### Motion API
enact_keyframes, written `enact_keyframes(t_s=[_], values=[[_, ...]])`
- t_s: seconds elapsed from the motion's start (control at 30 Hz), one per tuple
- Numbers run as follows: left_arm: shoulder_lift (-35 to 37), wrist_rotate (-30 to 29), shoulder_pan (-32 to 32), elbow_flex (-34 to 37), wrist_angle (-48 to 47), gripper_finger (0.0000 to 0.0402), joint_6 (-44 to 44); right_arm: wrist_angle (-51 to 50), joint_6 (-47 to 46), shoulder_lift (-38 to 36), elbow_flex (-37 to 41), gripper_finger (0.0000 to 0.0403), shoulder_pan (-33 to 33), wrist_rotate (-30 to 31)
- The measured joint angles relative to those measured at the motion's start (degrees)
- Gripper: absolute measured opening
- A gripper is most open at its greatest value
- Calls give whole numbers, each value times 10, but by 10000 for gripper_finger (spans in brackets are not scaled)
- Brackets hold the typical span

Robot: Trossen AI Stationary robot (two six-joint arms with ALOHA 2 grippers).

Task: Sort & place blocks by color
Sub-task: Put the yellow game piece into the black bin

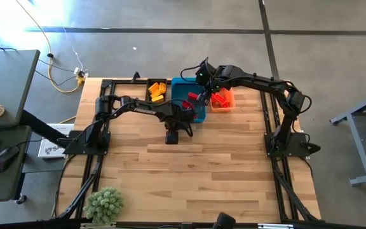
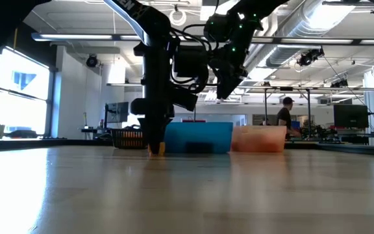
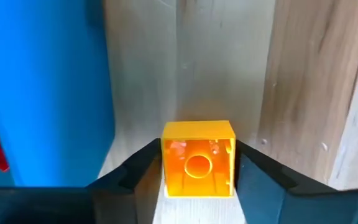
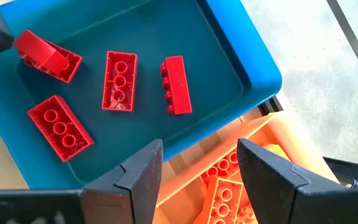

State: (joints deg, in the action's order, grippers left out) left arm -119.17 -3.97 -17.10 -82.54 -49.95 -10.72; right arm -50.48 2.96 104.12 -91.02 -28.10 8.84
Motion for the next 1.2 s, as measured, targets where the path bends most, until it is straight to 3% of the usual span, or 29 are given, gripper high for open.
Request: enact_keyframes(t_s=[0.27,0.9,1.2], values=[[2,6,-2,0,-1,111,0,2,0,0,0,195,0,0],[92,23,-3,2,-37,117,5,5,-15,0,0,195,0,-2],[172,14,-53,1,-26,117,11,5,-15,0,0,195,0,-5]])
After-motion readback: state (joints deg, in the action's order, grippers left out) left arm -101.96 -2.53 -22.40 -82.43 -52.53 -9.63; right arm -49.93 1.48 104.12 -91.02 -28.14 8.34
